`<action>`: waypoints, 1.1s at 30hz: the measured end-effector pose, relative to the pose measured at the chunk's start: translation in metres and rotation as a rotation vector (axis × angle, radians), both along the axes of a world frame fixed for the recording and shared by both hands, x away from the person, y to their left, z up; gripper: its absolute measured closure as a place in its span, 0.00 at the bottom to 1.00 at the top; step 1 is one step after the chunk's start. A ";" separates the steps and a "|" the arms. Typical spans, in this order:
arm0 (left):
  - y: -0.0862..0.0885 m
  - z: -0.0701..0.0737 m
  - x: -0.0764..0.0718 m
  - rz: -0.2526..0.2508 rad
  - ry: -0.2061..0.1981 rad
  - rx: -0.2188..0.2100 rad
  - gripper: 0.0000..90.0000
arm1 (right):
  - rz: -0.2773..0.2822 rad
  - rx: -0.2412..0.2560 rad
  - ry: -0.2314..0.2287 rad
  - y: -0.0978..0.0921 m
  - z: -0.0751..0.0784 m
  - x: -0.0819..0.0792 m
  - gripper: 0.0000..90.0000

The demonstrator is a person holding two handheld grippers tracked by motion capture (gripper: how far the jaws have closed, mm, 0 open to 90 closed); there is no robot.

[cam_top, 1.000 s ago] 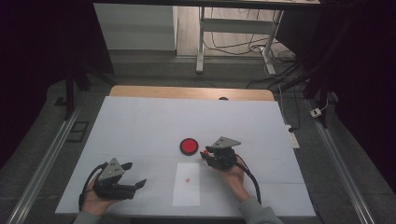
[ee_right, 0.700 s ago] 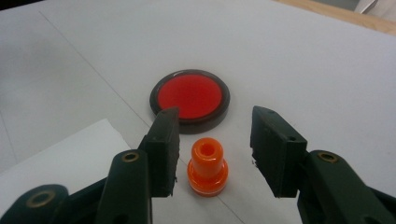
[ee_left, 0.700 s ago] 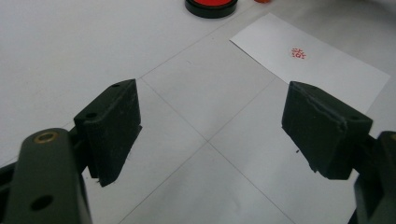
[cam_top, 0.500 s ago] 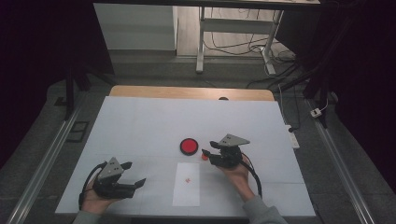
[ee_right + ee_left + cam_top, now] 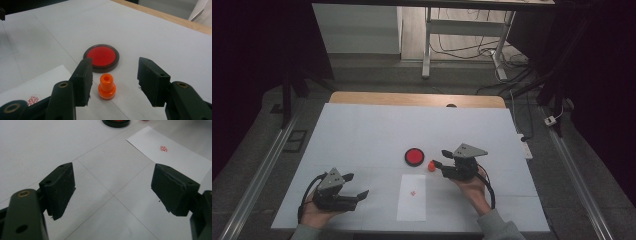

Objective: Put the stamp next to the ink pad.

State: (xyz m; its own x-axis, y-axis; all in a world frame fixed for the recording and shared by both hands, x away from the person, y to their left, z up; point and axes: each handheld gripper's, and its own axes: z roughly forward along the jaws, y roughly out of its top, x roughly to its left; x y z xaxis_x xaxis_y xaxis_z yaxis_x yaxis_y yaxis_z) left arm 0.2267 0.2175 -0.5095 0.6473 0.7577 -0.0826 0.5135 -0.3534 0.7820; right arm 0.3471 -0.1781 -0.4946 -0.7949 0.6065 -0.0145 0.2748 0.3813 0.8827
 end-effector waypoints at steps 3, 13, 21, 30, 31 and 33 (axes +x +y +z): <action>0.001 0.001 -0.001 0.005 -0.002 -0.006 0.22 | -0.005 0.002 -0.003 -0.005 0.002 -0.004 0.50; 0.000 0.001 -0.002 0.003 -0.001 -0.008 0.22 | -0.024 0.006 -0.040 -0.034 0.009 -0.022 0.49; 0.001 0.000 -0.001 0.004 0.002 -0.010 0.22 | -0.042 -0.001 -0.051 -0.063 0.010 -0.037 0.49; 0.000 -0.001 -0.001 0.001 0.004 -0.009 0.22 | -0.082 -0.029 -0.045 -0.103 0.003 -0.060 0.48; 0.001 -0.001 -0.001 0.002 0.004 -0.010 0.22 | -0.082 -0.030 -0.040 -0.107 0.002 -0.062 0.48; 0.001 -0.001 -0.001 0.004 0.006 -0.007 0.22 | -0.085 -0.040 -0.035 -0.113 -0.001 -0.064 0.48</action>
